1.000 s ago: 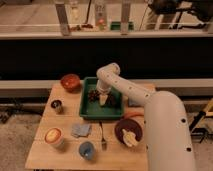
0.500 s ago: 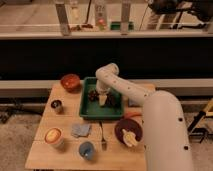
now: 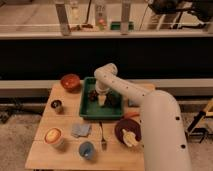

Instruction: Place grapes in metal cup

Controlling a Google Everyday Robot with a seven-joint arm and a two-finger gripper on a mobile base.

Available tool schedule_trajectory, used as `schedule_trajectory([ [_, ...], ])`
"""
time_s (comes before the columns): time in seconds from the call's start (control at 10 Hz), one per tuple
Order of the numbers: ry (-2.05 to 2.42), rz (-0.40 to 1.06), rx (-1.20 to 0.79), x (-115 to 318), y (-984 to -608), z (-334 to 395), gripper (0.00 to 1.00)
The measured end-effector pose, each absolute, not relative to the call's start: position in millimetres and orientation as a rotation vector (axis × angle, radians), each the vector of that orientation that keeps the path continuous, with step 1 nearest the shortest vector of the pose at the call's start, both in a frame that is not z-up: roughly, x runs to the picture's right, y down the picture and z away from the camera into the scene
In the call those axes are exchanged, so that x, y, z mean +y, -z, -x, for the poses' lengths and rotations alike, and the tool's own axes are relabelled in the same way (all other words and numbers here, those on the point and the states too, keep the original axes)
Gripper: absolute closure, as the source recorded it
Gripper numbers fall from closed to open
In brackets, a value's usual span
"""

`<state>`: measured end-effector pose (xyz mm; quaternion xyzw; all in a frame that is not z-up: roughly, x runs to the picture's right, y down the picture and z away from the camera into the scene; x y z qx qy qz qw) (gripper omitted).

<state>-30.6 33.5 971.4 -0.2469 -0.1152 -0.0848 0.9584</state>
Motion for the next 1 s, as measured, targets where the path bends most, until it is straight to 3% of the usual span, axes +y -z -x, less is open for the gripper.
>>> schedule_trajectory([
  [0.5,0.166,0.515,-0.223,37.2,-973.7,35.3,0.25],
  [0.7,0.162,0.519,-0.219,37.4,-974.2,36.6,0.43],
  [1.0,0.164,0.527,-0.211,39.5,-976.0,40.8,0.54],
])
